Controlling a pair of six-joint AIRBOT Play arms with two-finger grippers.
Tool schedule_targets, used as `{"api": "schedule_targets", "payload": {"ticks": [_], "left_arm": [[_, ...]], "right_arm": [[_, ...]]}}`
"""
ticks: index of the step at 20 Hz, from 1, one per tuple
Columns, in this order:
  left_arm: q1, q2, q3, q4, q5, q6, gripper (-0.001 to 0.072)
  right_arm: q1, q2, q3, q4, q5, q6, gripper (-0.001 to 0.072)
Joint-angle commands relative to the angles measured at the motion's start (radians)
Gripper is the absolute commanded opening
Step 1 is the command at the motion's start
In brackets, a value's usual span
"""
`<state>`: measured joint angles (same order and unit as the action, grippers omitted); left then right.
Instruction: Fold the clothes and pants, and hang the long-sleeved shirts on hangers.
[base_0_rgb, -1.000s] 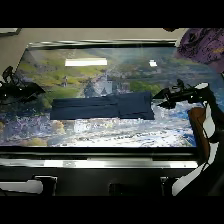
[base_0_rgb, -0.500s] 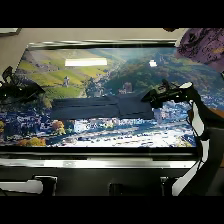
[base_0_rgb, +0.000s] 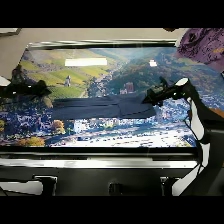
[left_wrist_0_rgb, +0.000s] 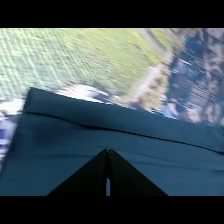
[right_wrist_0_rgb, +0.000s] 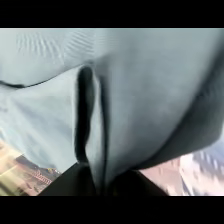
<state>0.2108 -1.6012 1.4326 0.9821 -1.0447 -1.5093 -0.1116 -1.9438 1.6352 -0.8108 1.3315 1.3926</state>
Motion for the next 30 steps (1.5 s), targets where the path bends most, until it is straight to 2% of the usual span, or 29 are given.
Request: {"api": "schedule_targets", "payload": {"ticks": [1,2,5,8,13,15,22,27,30], "left_arm": [[-0.159,-0.043,0.001,-0.083,0.068,-0.095,0.0017],[-0.225,-0.064,0.001,-0.103,0.107,-0.138,0.0017],[-0.421,-0.131,0.001,-0.172,0.239,-0.19,0.0017],[-0.586,-0.206,0.018,-0.29,0.327,-0.198,0.0017],[-0.753,-0.359,0.174,-0.411,0.343,-0.198,0.0016],[-0.795,-0.432,0.282,-0.436,0.342,-0.203,0.0016],[-0.868,-0.652,0.578,-0.441,0.318,-0.361,0.0015],[-0.892,-0.694,0.607,-0.503,0.291,-0.356,0.0016],[-0.853,-0.673,0.607,-0.529,0.2,-0.287,0.0016]], "right_arm": [[0.002,0.13,0.001,-0.151,0.002,0.111,0.0032],[0.002,0.172,0.001,-0.19,0.002,0.131,0.0032],[0.002,0.27,0.023,-0.299,0.023,0.212,0.0032],[0.002,0.341,0.085,-0.356,0.069,0.241,0.0032],[0.002,0.412,0.204,-0.385,0.161,0.259,0.0032],[0.002,0.433,0.23,-0.387,0.182,0.272,0.0032],[0.002,0.484,0.237,-0.389,0.232,0.295,0.0032],[0.002,0.489,0.237,-0.397,0.225,0.295,0.0032],[0.002,0.488,0.237,-0.404,0.211,0.295,0.0032]]}}
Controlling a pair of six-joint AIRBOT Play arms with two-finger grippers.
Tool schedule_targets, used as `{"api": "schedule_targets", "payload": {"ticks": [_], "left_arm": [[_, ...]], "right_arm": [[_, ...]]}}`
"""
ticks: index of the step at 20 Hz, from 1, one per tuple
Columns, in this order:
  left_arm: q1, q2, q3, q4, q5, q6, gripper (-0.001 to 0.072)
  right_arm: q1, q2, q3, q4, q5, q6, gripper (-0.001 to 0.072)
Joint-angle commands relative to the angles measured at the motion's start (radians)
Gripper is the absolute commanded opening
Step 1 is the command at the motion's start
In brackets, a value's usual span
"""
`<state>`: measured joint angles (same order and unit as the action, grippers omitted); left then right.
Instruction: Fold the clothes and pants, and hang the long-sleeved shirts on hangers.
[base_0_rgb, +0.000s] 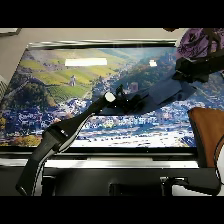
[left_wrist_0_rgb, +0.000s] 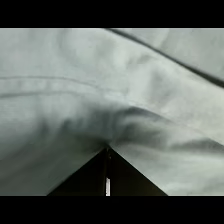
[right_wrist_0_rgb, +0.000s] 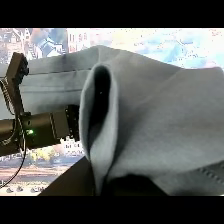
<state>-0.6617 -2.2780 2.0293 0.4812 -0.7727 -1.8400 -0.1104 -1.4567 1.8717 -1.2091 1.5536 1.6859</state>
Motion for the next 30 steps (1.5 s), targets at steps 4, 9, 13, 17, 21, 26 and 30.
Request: {"api": "schedule_targets", "payload": {"ticks": [4,9,13,17,21,26,30], "left_arm": [[0.149,0.108,0.011,0.046,-0.28,0.157,0.0015],[0.394,0.34,0.011,0.272,-0.483,0.157,0.0017],[0.591,0.49,0.01,0.355,-0.571,0.157,0.0017],[0.747,0.574,0.01,0.37,-0.603,0.157,0.0017],[0.83,0.601,-0.007,0.37,-0.621,0.157,0.0017],[0.841,0.6,-0.007,0.381,-0.625,0.158,0.0018],[0.841,0.6,-0.007,0.381,-0.622,0.157,0.0018]], "right_arm": [[0.033,-0.022,0.0,0.079,-0.045,0.013,0.0032],[0.212,-0.053,0.0,0.101,-0.188,0.089,0.0032],[0.362,-0.118,0.0,0.104,-0.257,0.136,0.0032],[0.475,-0.2,0.0,0.141,-0.351,0.164,0.0032],[0.528,-0.29,0.0,0.177,-0.364,0.182,0.0033],[0.54,-0.347,0.0,0.238,-0.378,0.182,0.0034],[0.54,-0.354,0.002,0.357,-0.429,0.152,0.0379]]}}
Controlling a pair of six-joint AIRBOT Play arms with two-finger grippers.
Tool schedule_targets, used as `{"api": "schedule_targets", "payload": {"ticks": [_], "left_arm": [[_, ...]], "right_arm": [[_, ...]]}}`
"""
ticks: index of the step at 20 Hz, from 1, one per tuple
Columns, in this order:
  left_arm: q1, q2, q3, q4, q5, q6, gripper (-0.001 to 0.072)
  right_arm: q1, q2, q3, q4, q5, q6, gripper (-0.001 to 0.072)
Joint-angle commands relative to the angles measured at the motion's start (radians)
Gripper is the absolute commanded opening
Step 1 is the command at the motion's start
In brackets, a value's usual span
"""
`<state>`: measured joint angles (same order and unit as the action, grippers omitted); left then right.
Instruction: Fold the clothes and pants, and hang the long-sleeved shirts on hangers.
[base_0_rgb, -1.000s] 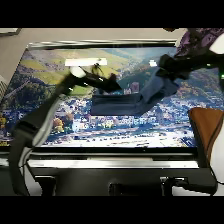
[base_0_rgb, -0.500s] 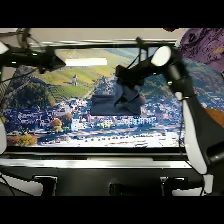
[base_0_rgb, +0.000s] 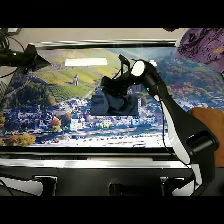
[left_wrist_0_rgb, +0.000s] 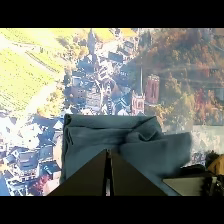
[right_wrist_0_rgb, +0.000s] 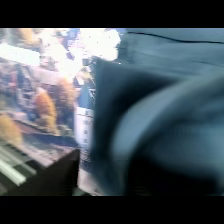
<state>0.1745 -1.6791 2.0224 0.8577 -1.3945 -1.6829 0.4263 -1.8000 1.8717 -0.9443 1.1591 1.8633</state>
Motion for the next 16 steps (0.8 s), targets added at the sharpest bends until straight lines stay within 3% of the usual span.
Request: {"api": "schedule_targets", "payload": {"ticks": [1,4,8,12,13,16], "left_arm": [[0.005,0.001,0.0,0.005,0.0,0.0,0.0017],[0.005,0.002,0.0,0.004,0.0,-0.001,0.0017],[0.005,0.002,0.0,0.004,0.0,-0.001,0.0018],[0.005,0.002,0.0,0.004,-0.001,-0.001,0.0018],[0.005,0.002,0.0,0.004,-0.001,0.0,0.0018],[0.005,0.002,0.0,0.004,-0.001,0.0,0.0018]], "right_arm": [[0.003,-0.007,0.002,0.154,-0.05,-0.058,0.0385],[0.001,0.019,0.018,0.277,-0.059,-0.14,0.0426],[-0.064,0.102,0.024,0.262,-0.047,-0.143,0.0426],[-0.263,0.15,0.024,0.192,0.084,-0.145,0.0432],[-0.32,0.149,0.022,0.162,0.127,-0.156,0.0468],[-0.479,0.132,-0.023,0.083,0.2,-0.233,0.0486]]}}
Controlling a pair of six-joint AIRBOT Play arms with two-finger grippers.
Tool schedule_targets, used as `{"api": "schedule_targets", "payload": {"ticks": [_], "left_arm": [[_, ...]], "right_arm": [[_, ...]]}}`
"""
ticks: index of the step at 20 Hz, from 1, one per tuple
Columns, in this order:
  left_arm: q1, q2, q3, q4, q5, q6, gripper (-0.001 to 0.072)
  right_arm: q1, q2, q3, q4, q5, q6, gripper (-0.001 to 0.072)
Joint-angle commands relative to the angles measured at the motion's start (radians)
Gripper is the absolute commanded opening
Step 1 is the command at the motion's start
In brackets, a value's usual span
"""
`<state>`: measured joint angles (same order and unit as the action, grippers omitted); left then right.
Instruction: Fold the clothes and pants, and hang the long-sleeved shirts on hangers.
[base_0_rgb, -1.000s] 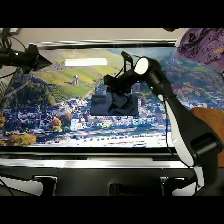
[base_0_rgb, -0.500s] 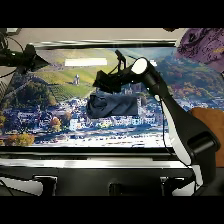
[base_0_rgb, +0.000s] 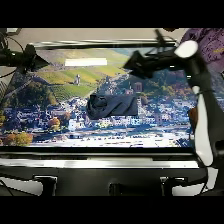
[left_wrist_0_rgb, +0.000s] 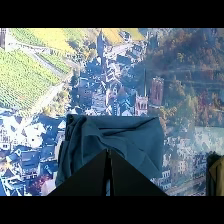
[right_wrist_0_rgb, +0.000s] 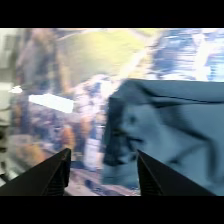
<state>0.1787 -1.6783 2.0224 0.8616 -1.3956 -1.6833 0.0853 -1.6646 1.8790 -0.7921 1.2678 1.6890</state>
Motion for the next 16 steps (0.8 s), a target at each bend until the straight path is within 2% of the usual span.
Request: {"api": "schedule_targets", "payload": {"ticks": [1,5,8,16], "left_arm": [[0.0,0.001,0.0,0.001,0.0,0.001,0.0018],[0.0,0.001,0.0,0.004,0.001,0.001,0.0018],[0.0,0.0,0.0,0.004,0.001,0.001,0.0018],[0.0,0.0,0.0,0.004,0.001,0.027,0.0018]], "right_arm": [[-0.18,-0.017,-0.065,-0.066,0.103,-0.087,0.0488],[-0.231,-0.095,-0.252,-0.045,0.103,-0.181,0.0487],[-0.206,-0.177,-0.347,0.029,0.079,-0.228,0.0476],[-0.111,-0.313,-0.358,0.103,-0.041,-0.266,0.0474]]}}
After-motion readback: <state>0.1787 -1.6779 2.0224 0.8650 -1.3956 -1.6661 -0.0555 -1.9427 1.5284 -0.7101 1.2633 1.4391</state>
